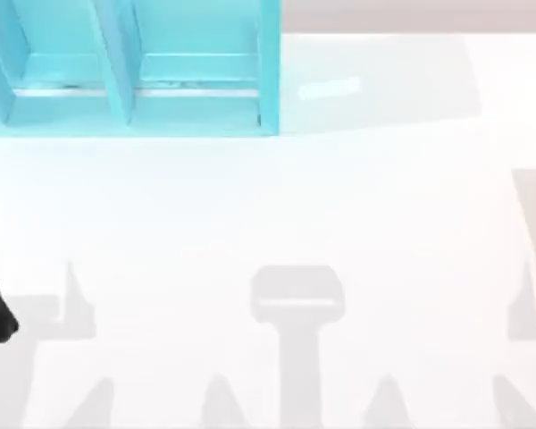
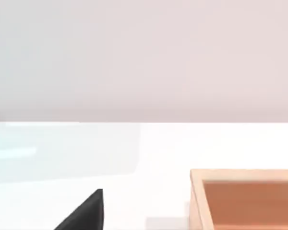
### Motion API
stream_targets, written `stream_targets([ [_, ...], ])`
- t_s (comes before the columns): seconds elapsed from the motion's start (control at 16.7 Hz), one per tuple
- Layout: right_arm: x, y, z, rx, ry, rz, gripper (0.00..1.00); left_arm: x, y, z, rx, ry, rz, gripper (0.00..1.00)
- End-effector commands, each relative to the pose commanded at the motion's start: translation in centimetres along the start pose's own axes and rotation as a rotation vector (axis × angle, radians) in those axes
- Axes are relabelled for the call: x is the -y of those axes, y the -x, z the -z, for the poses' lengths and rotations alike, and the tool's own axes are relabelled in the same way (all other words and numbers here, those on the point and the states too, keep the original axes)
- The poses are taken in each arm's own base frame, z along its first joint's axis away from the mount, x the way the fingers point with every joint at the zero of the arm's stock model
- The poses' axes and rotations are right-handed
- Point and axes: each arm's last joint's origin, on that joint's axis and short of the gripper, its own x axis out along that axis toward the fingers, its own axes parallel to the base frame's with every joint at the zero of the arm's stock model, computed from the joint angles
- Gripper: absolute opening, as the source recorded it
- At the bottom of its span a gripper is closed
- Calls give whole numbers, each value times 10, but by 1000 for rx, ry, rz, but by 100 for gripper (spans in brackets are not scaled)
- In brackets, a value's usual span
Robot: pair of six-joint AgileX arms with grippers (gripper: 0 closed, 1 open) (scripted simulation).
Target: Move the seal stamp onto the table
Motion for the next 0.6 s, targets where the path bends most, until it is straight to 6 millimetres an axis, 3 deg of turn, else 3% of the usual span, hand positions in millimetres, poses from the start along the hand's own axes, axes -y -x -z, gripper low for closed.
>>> stream_targets([
  [0.3, 3, 0, -10, -61, 23, 23, 100, 0, 0, 0, 0, 0, 0, 100],
  [0.6, 15, -14, -50, -357, 100, 101, 100, 0, 0, 0, 0, 0, 0, 100],
])
